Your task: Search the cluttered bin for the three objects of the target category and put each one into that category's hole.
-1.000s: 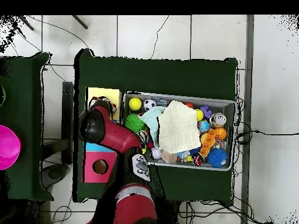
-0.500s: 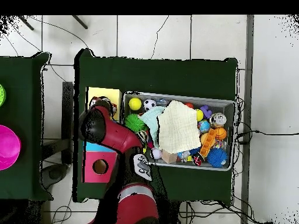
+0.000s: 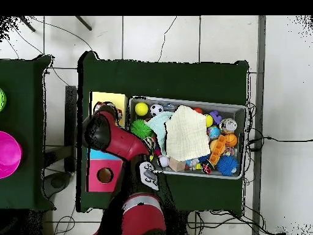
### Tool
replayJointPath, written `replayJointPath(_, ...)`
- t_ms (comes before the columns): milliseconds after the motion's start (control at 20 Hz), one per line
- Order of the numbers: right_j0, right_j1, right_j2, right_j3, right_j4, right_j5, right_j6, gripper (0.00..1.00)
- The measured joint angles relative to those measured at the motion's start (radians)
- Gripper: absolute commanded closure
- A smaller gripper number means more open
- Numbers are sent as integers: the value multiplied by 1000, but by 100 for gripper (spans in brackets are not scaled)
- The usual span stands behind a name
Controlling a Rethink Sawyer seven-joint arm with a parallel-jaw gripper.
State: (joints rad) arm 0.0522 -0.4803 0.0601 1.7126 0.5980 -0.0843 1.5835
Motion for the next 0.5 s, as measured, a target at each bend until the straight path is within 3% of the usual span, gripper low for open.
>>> replayJointPath(200, 21, -12, -28, -2, 18, 43, 0, 0)
replayJointPath(250, 38, -21, -50, -4, 29, 83, 1, 100)
replayJointPath(500, 61, -35, -77, -4, 31, 153, 1, 100)
